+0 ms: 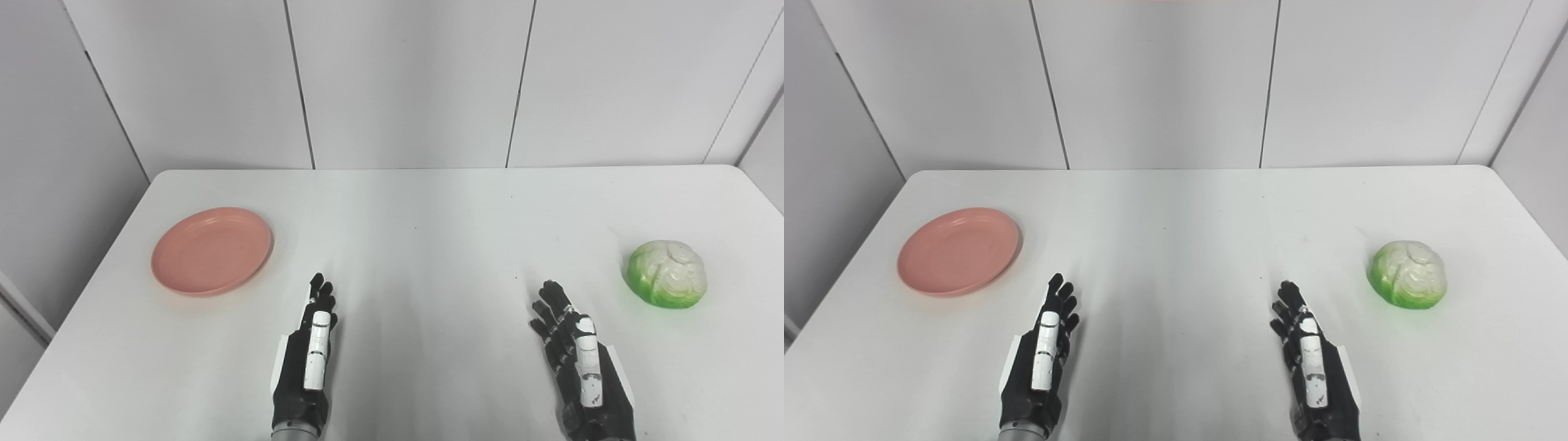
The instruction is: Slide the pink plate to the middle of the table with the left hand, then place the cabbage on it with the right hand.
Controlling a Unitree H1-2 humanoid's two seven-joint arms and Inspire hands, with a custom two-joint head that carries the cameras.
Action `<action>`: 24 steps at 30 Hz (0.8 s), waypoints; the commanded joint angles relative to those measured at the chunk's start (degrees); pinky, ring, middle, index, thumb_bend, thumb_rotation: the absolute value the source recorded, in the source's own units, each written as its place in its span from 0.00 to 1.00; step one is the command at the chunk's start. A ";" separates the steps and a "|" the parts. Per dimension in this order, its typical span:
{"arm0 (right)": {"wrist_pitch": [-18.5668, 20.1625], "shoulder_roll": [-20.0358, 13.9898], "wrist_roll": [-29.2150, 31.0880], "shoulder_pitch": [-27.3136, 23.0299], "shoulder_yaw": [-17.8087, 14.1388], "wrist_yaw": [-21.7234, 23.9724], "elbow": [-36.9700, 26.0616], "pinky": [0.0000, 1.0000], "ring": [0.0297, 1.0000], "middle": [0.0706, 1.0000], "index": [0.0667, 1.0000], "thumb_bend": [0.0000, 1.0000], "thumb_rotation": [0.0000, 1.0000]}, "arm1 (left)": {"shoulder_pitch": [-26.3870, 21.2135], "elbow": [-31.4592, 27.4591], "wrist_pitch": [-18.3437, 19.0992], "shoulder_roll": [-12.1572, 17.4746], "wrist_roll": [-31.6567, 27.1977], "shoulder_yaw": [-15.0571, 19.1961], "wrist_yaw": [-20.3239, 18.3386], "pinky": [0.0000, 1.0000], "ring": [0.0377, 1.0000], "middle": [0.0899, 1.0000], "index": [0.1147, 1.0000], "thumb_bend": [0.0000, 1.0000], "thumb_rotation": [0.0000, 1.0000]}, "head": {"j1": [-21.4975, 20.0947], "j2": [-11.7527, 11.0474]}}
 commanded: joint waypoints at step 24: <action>-1.03 -3.61 0.48 3.42 0.76 0.88 -1.74 0.96 0.94 0.94 0.90 0.83 0.98 | 3.53 -1.76 0.98 -0.36 -0.63 0.30 -0.38 1.00 1.00 0.99 1.00 0.69 1.00 | 0.50 -0.69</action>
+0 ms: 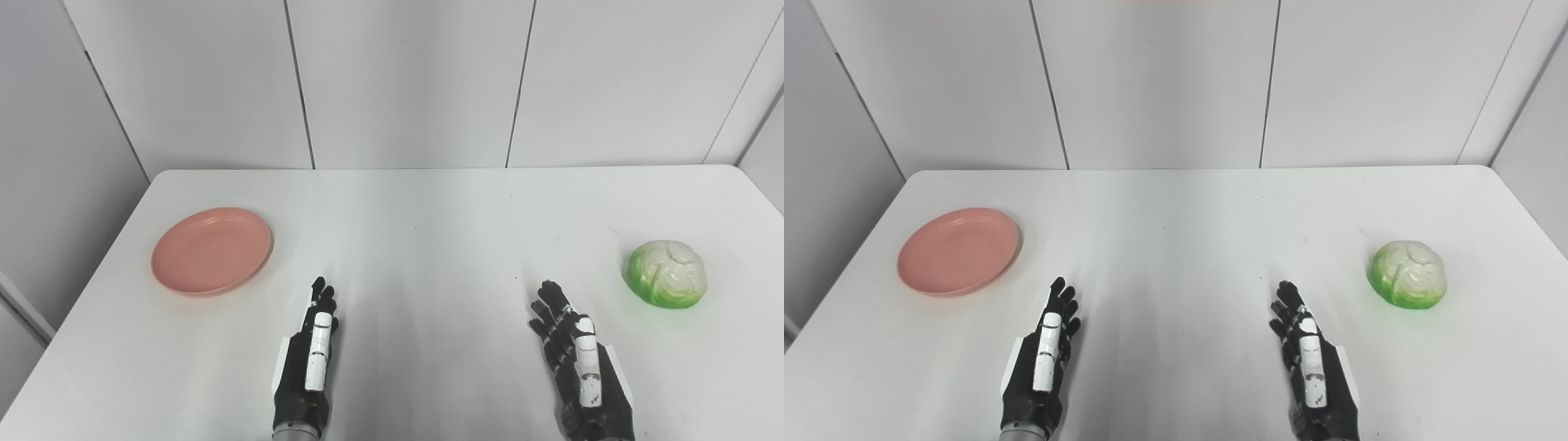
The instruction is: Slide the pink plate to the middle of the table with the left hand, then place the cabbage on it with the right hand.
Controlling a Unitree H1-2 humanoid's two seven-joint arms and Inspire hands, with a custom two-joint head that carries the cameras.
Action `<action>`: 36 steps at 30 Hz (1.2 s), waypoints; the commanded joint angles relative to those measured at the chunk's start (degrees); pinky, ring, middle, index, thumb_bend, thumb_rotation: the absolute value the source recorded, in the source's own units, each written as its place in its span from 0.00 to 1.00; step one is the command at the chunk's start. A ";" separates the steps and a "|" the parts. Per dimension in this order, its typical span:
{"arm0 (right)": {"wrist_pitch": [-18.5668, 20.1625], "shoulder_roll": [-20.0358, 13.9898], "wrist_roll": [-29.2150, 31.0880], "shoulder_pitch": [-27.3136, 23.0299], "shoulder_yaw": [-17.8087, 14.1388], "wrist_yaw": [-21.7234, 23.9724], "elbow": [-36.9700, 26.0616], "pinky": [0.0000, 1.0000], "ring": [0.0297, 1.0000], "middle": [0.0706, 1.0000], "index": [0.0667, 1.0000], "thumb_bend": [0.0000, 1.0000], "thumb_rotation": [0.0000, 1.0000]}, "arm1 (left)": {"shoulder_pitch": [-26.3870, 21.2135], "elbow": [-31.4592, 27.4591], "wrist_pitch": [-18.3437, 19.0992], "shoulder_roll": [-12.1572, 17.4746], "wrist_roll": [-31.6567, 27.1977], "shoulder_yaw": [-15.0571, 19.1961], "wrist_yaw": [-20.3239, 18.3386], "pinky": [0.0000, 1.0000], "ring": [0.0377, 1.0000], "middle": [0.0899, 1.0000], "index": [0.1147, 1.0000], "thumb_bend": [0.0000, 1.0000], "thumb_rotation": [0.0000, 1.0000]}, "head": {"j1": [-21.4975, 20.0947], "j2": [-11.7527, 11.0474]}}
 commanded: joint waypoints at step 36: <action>-13.85 -6.42 2.39 1.10 -1.10 2.51 15.23 1.00 0.97 0.97 0.94 0.79 1.00 | 2.28 13.93 -13.74 -2.37 2.18 -0.01 1.04 1.00 1.00 1.00 1.00 0.59 1.00 | 8.02 -18.36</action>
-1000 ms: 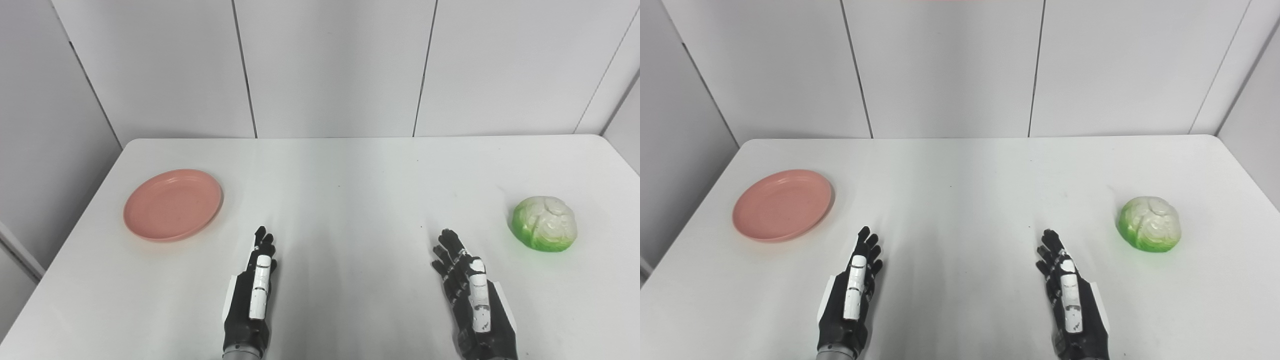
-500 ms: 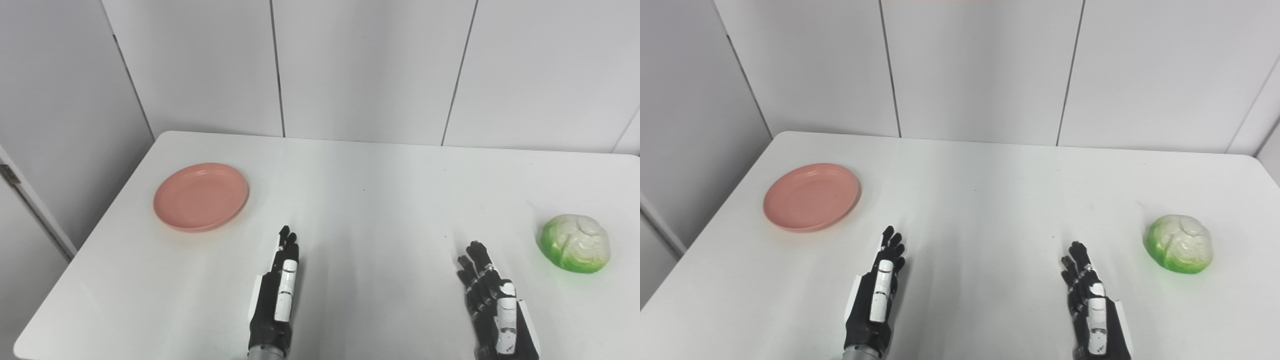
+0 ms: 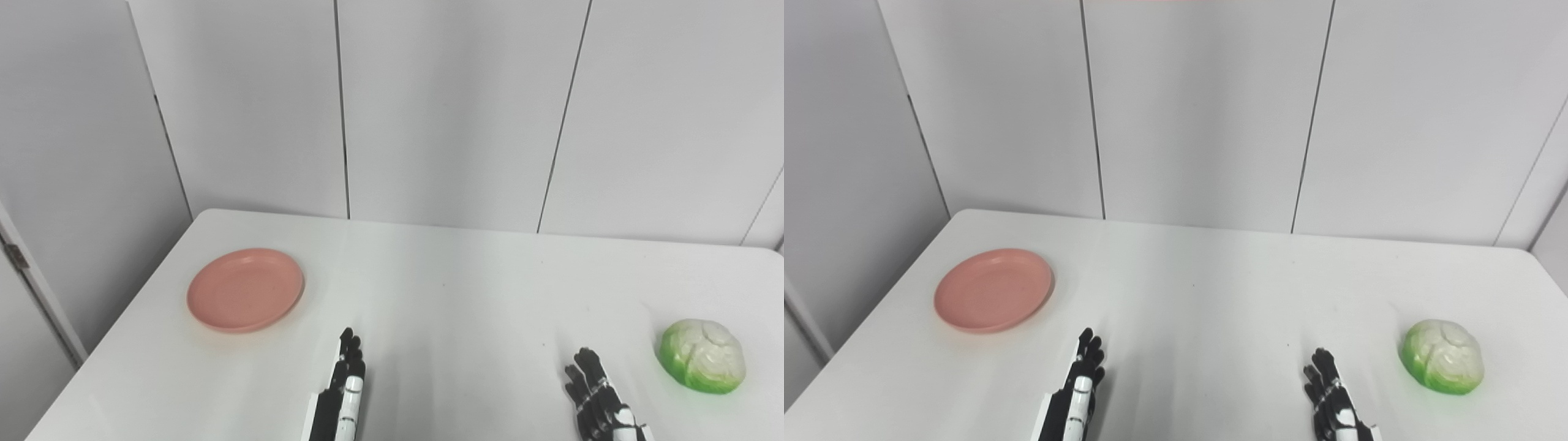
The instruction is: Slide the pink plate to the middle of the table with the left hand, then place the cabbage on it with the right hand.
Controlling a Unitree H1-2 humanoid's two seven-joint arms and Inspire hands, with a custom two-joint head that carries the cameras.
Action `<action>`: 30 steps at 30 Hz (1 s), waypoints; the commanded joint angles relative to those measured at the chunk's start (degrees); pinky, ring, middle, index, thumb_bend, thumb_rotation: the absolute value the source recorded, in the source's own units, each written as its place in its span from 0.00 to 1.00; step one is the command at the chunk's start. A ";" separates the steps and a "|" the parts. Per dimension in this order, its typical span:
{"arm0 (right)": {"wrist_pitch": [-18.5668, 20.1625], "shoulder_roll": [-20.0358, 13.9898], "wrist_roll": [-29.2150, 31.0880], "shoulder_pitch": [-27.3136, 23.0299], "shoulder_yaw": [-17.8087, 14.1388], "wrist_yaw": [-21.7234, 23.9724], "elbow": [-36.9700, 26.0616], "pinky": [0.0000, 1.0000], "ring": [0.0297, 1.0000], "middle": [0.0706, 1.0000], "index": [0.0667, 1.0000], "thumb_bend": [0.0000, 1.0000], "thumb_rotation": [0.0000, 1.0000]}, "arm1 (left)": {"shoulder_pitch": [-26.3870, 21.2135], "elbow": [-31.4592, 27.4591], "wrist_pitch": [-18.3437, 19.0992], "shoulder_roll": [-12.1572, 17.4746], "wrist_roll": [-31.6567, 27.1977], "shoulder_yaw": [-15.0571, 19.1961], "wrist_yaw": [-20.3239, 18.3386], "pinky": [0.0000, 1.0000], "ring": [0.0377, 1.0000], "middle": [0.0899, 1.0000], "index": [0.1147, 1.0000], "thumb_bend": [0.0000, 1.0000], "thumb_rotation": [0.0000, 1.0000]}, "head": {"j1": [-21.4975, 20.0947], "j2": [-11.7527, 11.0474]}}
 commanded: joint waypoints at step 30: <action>0.41 -0.54 -0.35 2.95 1.72 -2.91 3.33 0.99 0.94 0.94 0.92 0.79 1.00 | -12.16 -7.04 -4.48 4.81 -1.55 7.05 -1.52 0.83 0.81 0.79 0.76 0.81 0.92 | -0.86 -0.27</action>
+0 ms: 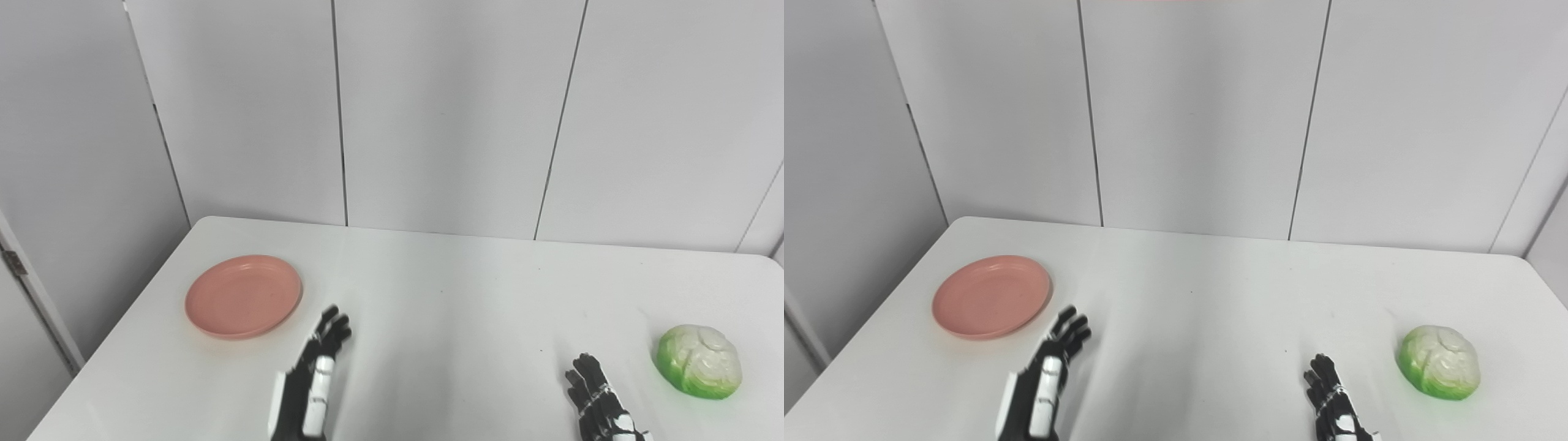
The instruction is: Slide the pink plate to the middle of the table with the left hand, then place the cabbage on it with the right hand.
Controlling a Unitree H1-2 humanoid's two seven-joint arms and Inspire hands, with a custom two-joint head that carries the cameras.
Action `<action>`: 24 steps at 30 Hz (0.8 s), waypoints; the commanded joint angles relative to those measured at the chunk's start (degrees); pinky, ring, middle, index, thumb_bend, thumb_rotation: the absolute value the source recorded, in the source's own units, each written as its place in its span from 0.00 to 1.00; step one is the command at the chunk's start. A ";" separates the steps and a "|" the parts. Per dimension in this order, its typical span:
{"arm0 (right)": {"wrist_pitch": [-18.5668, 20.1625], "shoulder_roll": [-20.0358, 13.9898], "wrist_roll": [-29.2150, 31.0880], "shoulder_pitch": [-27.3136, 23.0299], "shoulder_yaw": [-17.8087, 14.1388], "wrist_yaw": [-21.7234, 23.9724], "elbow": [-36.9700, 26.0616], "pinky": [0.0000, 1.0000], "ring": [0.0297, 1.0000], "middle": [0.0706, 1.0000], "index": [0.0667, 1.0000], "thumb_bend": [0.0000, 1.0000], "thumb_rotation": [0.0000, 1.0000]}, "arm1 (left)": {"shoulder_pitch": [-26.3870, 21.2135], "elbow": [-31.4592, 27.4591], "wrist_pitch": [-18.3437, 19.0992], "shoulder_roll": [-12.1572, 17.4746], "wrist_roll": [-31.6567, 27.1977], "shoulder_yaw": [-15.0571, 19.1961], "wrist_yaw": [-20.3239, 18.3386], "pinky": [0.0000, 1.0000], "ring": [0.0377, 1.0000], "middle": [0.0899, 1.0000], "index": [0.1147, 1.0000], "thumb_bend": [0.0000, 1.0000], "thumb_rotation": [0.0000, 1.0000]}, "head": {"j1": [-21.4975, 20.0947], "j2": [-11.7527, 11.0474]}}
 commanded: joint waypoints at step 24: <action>1.90 -0.97 0.62 4.15 1.96 -0.64 0.85 0.95 0.90 0.89 0.92 0.78 1.00 | -27.25 20.29 -3.98 23.53 1.96 12.60 0.23 0.83 0.84 0.85 0.82 0.86 0.96 | -0.23 0.78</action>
